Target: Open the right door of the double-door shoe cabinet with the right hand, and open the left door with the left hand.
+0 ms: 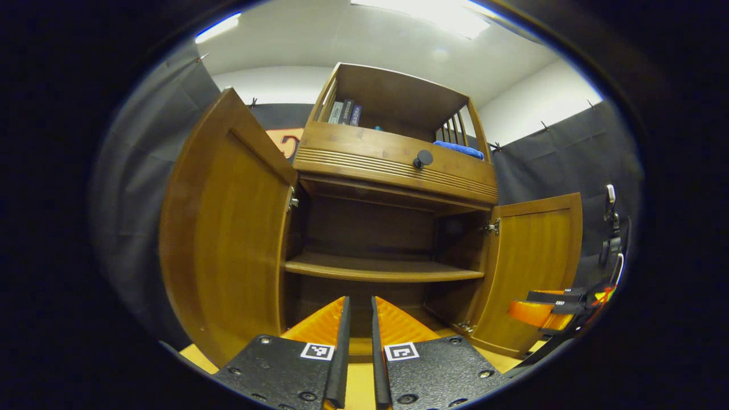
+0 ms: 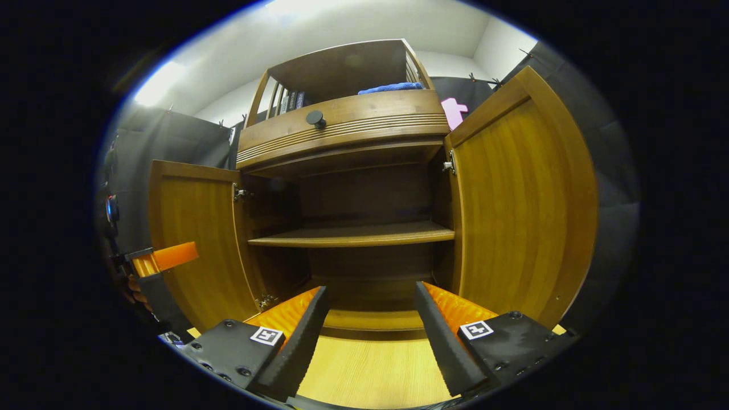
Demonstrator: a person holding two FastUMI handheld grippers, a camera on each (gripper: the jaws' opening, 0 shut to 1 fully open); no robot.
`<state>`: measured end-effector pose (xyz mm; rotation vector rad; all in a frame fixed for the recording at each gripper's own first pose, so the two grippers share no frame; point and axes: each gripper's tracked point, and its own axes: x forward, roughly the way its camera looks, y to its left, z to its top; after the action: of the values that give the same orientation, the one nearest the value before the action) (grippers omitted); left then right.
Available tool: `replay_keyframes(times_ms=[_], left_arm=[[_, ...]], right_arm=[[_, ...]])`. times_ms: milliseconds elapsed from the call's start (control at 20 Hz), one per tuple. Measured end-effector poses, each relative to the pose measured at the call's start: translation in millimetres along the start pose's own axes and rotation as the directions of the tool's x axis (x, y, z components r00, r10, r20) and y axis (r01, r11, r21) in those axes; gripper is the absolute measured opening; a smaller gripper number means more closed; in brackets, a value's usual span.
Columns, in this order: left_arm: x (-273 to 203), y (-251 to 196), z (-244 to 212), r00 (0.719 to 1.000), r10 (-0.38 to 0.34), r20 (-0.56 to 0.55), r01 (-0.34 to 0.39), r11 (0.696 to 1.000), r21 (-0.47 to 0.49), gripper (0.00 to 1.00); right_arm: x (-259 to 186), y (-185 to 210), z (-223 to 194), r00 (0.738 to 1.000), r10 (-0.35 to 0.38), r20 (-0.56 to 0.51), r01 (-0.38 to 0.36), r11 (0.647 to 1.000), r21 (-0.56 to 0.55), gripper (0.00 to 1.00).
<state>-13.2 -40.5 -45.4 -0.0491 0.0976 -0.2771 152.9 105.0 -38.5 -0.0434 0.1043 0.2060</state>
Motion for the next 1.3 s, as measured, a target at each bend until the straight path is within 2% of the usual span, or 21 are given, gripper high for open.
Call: replay_keyframes(times_ms=[100, 250, 350, 450, 500, 550, 700, 750, 1000, 1100, 1150, 1300], left_arm=[[5, -1, -2, 0.999, 0.033, -0.001, -0.033, 0.999, -0.015, 0.20], [4, -5, -5, 0.999, 0.037, 0.003, -0.037, 0.999, -0.018, 0.33], [0, -5, -7, 0.999, 0.037, 0.007, -0.037, 0.999, 0.004, 0.55], [-6, 0, 0, 0.998, 0.058, 0.024, -0.059, 0.997, 0.042, 0.78], [-8, 4, 3, 0.996, 0.074, 0.040, -0.076, 0.996, 0.048, 0.79], [-10, 7, 6, 0.995, 0.087, 0.055, -0.090, 0.995, 0.043, 0.85], [-9, 13, 12, 0.990, 0.119, 0.075, -0.120, 0.993, 0.018, 0.94], [-7, 14, 11, 0.989, 0.124, 0.078, -0.126, 0.992, 0.015, 0.91], [-9, 19, 11, 0.987, 0.137, 0.086, -0.139, 0.990, 0.020, 0.91], [-9, 19, 7, 0.987, 0.140, 0.076, -0.142, 0.990, 0.021, 0.95], [-9, 21, 7, 0.987, 0.144, 0.074, -0.146, 0.989, 0.020, 0.92], [-11, 22, 9, 0.986, 0.149, 0.079, -0.151, 0.989, 0.012, 0.91]], right_arm=[[-6, -2, -1, 1.000, -0.009, -0.004, 0.009, 1.000, -0.003, 0.98], [-10, -8, -4, 1.000, -0.023, -0.011, 0.023, 1.000, -0.017, 0.98], [-10, -13, -2, 0.999, -0.037, -0.012, 0.036, 0.999, -0.027, 1.00], [-9, -13, 2, 0.999, -0.040, -0.002, 0.040, 0.999, -0.026, 0.97], [-9, -13, 4, 0.999, -0.039, 0.005, 0.039, 0.999, -0.026, 0.98], [-9, -13, 5, 0.999, -0.037, 0.011, 0.037, 0.999, -0.028, 0.98], [-6, -10, 5, 1.000, -0.028, 0.012, 0.029, 0.999, -0.031, 0.98], [-7, -10, 5, 1.000, -0.026, 0.011, 0.026, 0.999, -0.033, 0.98], [-6, -11, 6, 0.999, -0.032, 0.018, 0.033, 0.999, -0.036, 0.98], [-8, -13, 5, 0.999, -0.034, 0.014, 0.034, 0.999, -0.032, 0.98], [-9, -12, 4, 0.999, -0.034, 0.013, 0.035, 0.999, -0.031, 0.98], [-10, -14, 6, 0.999, -0.040, 0.017, 0.041, 0.999, -0.035, 0.98]])
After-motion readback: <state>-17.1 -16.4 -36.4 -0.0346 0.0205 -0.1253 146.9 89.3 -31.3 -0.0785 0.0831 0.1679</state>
